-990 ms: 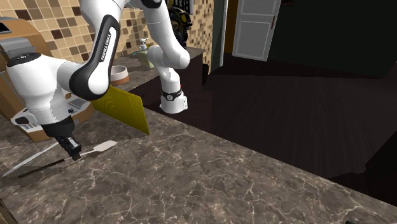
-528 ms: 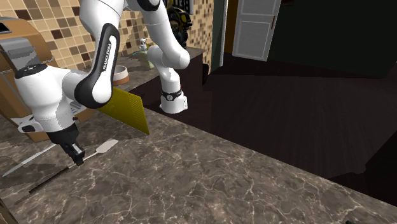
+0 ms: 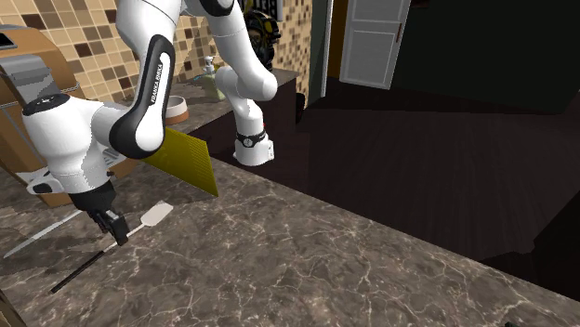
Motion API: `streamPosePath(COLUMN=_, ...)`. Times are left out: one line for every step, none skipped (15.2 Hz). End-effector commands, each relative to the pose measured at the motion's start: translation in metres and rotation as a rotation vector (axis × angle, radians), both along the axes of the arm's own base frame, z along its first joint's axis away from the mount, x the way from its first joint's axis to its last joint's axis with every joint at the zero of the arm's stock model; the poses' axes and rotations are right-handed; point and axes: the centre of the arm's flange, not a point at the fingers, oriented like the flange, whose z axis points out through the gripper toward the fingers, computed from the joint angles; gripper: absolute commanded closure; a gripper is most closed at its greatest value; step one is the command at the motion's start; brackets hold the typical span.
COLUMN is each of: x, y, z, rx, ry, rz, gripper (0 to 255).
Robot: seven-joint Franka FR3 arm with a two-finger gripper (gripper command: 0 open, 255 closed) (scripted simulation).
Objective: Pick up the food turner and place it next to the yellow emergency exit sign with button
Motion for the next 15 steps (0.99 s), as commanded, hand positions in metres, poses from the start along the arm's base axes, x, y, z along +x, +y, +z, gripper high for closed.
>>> streamPosePath(x=0.0, y=0.0, z=0.0, rx=0.0, ry=0.0, rz=0.0, gripper=0)
streamPosePath(x=0.0, y=0.0, z=0.0, rx=0.0, ry=0.0, rz=0.0, gripper=0)
streamPosePath(x=0.0, y=0.0, z=0.0, rx=0.0, ry=0.0, rz=0.0, gripper=0)
streamPosePath(x=0.0, y=0.0, z=0.0, rx=0.0, ry=0.0, rz=0.0, gripper=0)
streamPosePath(x=-0.001, y=0.0, z=0.013, rx=0.0, ry=0.0, rz=0.0, gripper=0)
streamPosePath(x=-0.002, y=0.001, z=0.026, rx=0.0, ry=0.0, rz=0.0, gripper=0)
streamPosePath(x=-0.002, y=0.001, z=0.039, rx=0.0, ry=0.0, rz=0.0, gripper=0)
streamPosePath(x=-0.003, y=0.001, z=0.05, rx=0.0, ry=0.0, rz=0.0, gripper=0)
streamPosePath(x=-0.003, y=0.001, z=0.05, rx=0.0, ry=0.0, rz=0.0, gripper=0)
streamPosePath(x=-0.003, y=0.001, z=0.05, rx=0.0, ry=0.0, rz=0.0, gripper=0)
streamPosePath(x=-0.003, y=0.001, z=0.05, rx=0.0, ry=0.0, rz=0.0, gripper=0)
streamPosePath(x=-0.003, y=0.001, z=0.05, rx=0.0, ry=0.0, rz=0.0, gripper=0)
streamPosePath(x=-0.003, y=0.001, z=0.05, rx=0.0, ry=0.0, rz=0.0, gripper=0)
streamPosePath(x=-0.003, y=0.001, z=0.05, rx=0.0, ry=0.0, rz=0.0, gripper=0)
streamPosePath(x=-0.003, y=0.001, z=0.05, rx=0.0, ry=0.0, rz=0.0, gripper=0)
